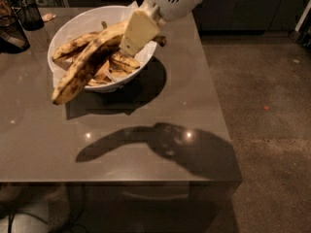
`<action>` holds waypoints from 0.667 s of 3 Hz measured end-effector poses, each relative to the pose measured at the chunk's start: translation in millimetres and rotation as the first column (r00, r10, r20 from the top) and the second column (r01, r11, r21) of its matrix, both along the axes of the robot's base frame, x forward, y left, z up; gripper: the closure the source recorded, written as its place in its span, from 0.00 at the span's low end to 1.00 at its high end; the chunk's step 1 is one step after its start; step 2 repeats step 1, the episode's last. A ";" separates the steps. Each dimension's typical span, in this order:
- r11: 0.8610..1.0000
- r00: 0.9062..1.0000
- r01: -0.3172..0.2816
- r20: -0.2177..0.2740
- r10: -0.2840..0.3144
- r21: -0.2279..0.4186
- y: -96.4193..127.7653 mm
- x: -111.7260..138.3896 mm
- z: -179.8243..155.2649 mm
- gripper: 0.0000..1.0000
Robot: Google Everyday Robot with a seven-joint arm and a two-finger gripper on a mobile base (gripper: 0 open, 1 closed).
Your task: Pick banana from white bowl
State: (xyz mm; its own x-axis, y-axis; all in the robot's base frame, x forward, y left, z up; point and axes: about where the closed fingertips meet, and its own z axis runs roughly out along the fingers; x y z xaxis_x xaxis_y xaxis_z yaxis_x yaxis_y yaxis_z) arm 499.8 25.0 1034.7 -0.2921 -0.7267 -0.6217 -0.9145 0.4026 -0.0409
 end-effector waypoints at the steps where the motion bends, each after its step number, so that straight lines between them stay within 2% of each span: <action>1: 1.000 1.000 -0.001 -0.004 0.001 -0.008 -0.8 -3.5 -3.3 1.00; 2: 1.000 1.000 -0.001 -0.004 0.001 -0.008 -0.8 -3.5 -3.3 1.00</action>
Offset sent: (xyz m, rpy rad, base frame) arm 0.0000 0.0000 0.0000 0.0000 0.0000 0.0000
